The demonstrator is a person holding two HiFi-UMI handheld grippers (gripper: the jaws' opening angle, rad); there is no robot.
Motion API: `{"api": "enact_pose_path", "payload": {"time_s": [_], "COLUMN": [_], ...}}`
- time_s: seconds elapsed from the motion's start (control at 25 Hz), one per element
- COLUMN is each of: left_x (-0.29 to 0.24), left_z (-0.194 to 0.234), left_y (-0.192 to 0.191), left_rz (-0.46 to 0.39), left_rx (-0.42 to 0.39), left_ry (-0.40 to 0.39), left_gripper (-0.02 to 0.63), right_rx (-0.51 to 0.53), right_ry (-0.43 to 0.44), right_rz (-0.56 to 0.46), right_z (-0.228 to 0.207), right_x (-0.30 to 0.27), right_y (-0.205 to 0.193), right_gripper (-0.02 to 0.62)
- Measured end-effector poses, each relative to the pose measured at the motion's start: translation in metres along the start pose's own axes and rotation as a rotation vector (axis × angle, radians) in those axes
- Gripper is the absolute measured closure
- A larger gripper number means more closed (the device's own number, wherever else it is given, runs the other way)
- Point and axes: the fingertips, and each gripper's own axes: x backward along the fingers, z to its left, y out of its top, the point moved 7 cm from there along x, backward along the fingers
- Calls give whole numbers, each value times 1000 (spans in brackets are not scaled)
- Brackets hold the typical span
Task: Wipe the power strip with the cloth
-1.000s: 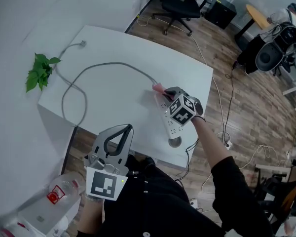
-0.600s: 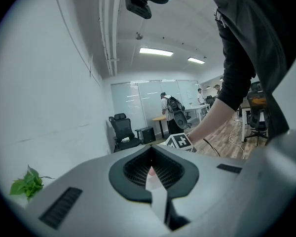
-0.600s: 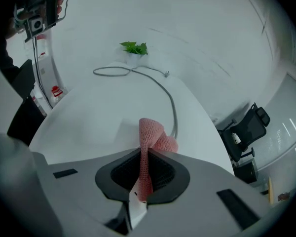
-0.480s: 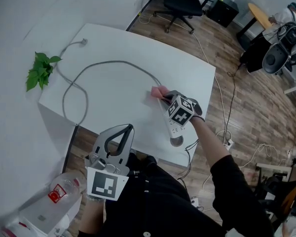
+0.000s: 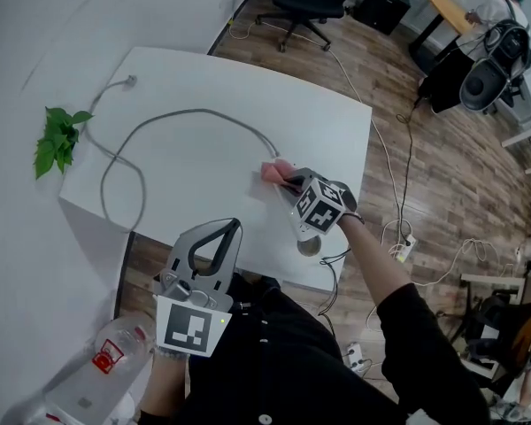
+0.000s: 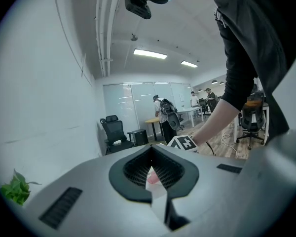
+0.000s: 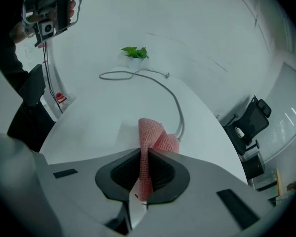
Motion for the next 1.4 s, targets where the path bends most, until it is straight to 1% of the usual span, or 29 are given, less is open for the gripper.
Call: {"api": "enact_pose_path", "payload": {"time_s": [0.28,0.8,1.08,1.4], "left_x": [-13,-32,-41,-48], "left_z": [-11,-33,-42,-51], "left_y": [3,14,20,25], "left_rz": [-16,-49,-73,-84], "left_rx": [-11,-26,-42,-50], "left_ry": [-59,-155,-207,-253], "left_gripper": [592,592,592,592], "right_rx": [-28,-20,0,-51], "right_ry": [8,5,-16,-31], "right_rz": [-12,-11,5,6], "right_z": [19,70,98,121], "right_x": [13,44,58,73], "right_y": [-17,-47,-62,-77], "right_gripper": [545,545,545,545]}}
